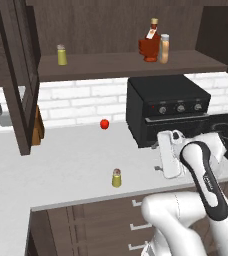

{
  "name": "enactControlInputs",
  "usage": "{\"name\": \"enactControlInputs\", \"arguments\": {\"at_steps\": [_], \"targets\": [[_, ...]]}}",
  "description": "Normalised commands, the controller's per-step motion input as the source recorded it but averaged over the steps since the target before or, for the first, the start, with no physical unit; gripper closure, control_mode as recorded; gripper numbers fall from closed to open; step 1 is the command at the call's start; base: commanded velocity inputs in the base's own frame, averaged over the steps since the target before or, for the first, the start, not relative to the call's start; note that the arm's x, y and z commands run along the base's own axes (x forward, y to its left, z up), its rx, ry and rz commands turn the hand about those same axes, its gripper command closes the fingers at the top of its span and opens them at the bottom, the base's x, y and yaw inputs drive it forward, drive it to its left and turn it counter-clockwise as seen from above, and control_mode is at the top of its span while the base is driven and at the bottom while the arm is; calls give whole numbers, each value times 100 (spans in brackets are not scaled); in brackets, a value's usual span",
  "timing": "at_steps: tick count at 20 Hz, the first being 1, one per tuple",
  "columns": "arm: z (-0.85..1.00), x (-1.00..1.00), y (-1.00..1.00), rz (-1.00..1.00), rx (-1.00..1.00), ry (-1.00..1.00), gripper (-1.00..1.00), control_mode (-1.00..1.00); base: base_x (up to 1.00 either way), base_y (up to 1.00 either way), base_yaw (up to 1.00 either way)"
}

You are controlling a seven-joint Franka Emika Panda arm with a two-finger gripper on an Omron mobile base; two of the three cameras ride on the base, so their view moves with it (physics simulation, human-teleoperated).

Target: Put the shaker and condiment bottle from the counter next to their counterparts in the cabinet.

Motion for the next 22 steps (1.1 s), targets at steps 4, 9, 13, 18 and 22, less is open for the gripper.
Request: {"name": "enactControlInputs", "arguments": {"at_steps": [4,9,13,18,22], "targets": [[-64,39,0,33,4,0,-100,-100,0,0,0],[-35,37,3,31,7,1,-100,-100,0,0,0],[-8,25,25,25,11,12,-100,-100,0,0,0],[0,4,31,24,11,11,-100,-100,0,0,0],[-10,-3,29,19,4,8,-100,-100,0,0,0]]}}
